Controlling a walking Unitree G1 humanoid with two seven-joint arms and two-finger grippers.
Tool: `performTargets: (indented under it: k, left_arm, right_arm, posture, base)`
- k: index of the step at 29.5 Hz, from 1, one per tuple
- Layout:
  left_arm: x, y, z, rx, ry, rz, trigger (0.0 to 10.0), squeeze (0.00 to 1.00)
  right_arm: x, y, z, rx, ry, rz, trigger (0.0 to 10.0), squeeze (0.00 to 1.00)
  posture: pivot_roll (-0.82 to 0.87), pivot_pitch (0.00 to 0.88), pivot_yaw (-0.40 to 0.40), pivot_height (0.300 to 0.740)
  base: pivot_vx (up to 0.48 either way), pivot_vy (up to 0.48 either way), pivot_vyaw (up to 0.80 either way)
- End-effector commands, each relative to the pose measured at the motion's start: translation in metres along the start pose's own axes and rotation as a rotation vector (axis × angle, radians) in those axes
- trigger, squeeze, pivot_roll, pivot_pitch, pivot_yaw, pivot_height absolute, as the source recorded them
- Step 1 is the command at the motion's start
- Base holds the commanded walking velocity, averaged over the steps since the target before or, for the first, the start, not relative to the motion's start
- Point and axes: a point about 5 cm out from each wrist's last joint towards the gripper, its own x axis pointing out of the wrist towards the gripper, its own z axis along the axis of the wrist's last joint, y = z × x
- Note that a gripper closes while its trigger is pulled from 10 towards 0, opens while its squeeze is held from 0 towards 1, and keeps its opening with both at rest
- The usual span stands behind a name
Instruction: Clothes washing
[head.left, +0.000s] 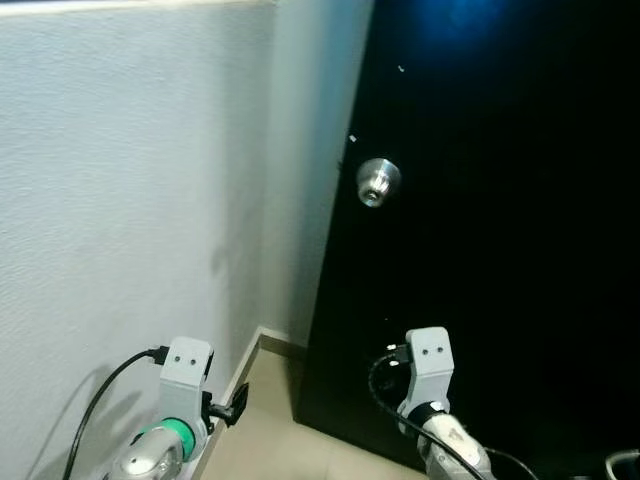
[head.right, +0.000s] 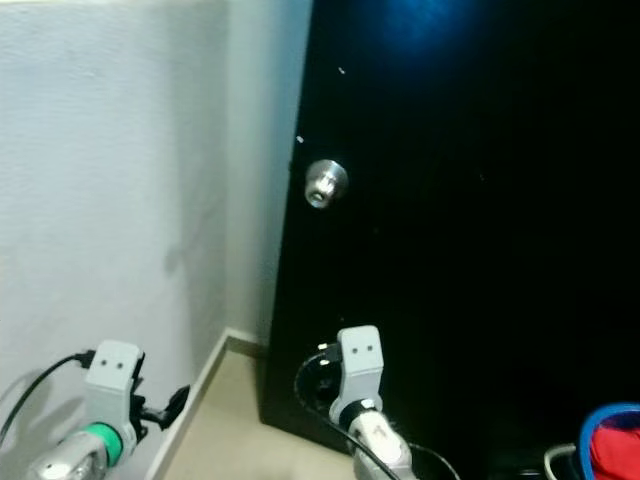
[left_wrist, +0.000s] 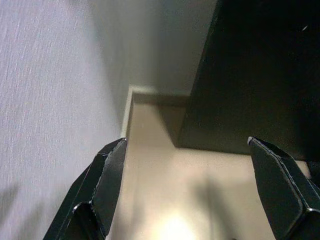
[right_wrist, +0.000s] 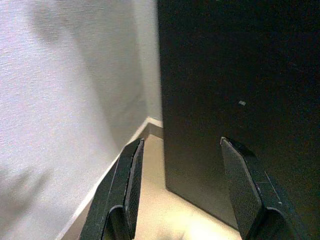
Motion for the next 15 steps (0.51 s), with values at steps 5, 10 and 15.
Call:
performTargets:
  k: [5, 10, 15]
  left_arm:
    - [0.0059, -0.0104, -0.0028, -0.045, 0.008, -0.024, 10.0, 0.00]
    - [0.0056, -0.0087, -0.0056, -0.016, -0.001, 0.005, 10.0, 0.00]
    - [0.0038, -0.0081, -0.0043, -0.028, -0.017, 0.002, 10.0, 0.00]
  right_arm:
    - [-0.0023, -0.0077, -0.0026, -0.002, 0.010, -0.030, 10.0, 0.00]
    - [-0.0020, -0.0081, -0.0032, -0.005, 0.009, -0.030, 10.0, 0.00]
    - [-0.0002, -0.0082, -0.0034, -0.012, 0.012, -0.021, 10.0, 0.00]
  posture:
    - [-0.02, 0.016, -0.007, 0.740]
    - [-0.02, 0.007, -0.017, 0.740]
    - [-0.01, 0.001, -0.021, 0.740]
  base:
    - [0.000, 0.000, -0.80]
    - [0.000, 0.000, -0.80]
    - [0.000, 0.000, -0.80]
